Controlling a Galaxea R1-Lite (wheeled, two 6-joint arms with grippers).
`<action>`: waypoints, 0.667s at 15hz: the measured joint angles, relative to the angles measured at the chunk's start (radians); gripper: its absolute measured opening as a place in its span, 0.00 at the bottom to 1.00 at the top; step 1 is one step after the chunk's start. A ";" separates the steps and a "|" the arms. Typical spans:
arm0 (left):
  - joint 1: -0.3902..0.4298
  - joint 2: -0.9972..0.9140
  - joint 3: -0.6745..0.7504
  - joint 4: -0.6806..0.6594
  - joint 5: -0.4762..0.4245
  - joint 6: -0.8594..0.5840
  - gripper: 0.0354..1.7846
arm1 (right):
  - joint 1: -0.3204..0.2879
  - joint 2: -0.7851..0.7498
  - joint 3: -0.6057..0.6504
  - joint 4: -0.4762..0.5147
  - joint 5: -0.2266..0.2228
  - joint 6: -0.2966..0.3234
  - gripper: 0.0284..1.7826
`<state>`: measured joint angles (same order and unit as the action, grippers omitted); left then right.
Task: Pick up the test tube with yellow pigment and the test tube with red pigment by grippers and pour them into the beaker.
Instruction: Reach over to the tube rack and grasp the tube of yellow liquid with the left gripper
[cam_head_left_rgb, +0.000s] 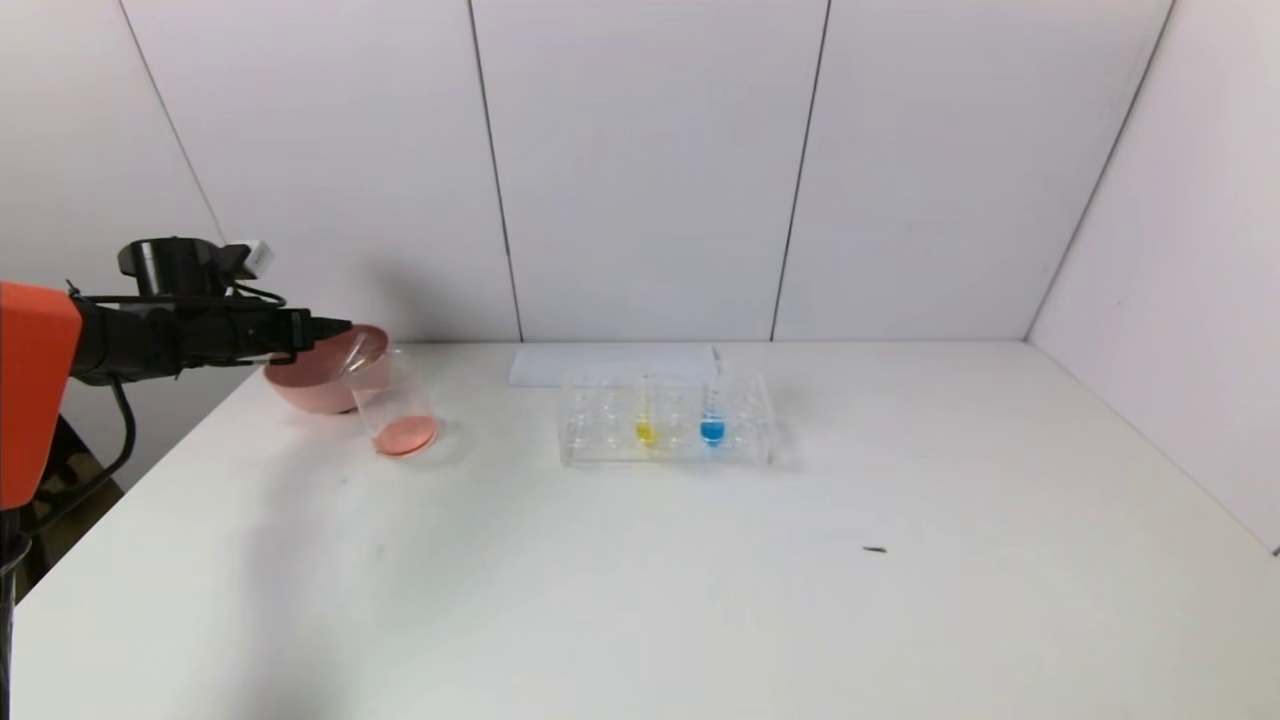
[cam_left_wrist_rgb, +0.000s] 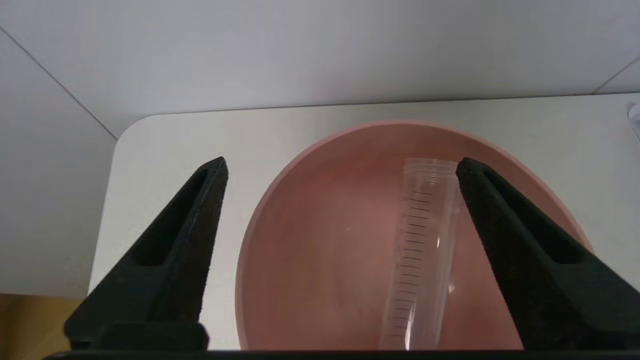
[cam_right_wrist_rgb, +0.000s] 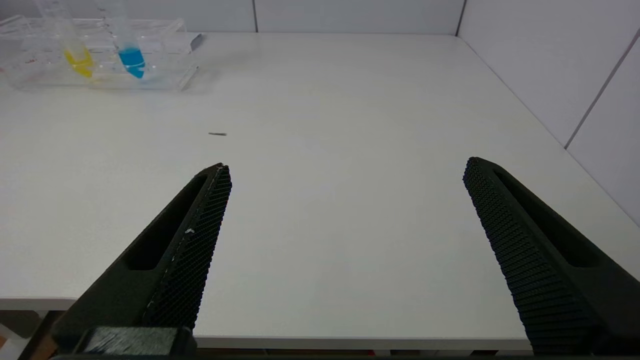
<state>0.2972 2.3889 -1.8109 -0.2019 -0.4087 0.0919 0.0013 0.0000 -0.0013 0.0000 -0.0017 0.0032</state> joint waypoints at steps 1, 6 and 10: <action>0.000 -0.005 0.003 0.000 0.000 0.000 0.95 | 0.000 0.000 0.000 0.000 0.000 0.000 0.95; -0.002 -0.066 0.040 0.000 0.000 0.000 0.99 | 0.000 0.000 0.000 0.000 0.000 0.000 0.95; -0.009 -0.146 0.112 -0.003 0.001 0.003 0.99 | 0.000 0.000 0.000 0.000 0.000 0.000 0.95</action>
<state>0.2881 2.2428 -1.6991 -0.2045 -0.4074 0.0951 0.0013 0.0000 -0.0013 0.0000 -0.0017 0.0032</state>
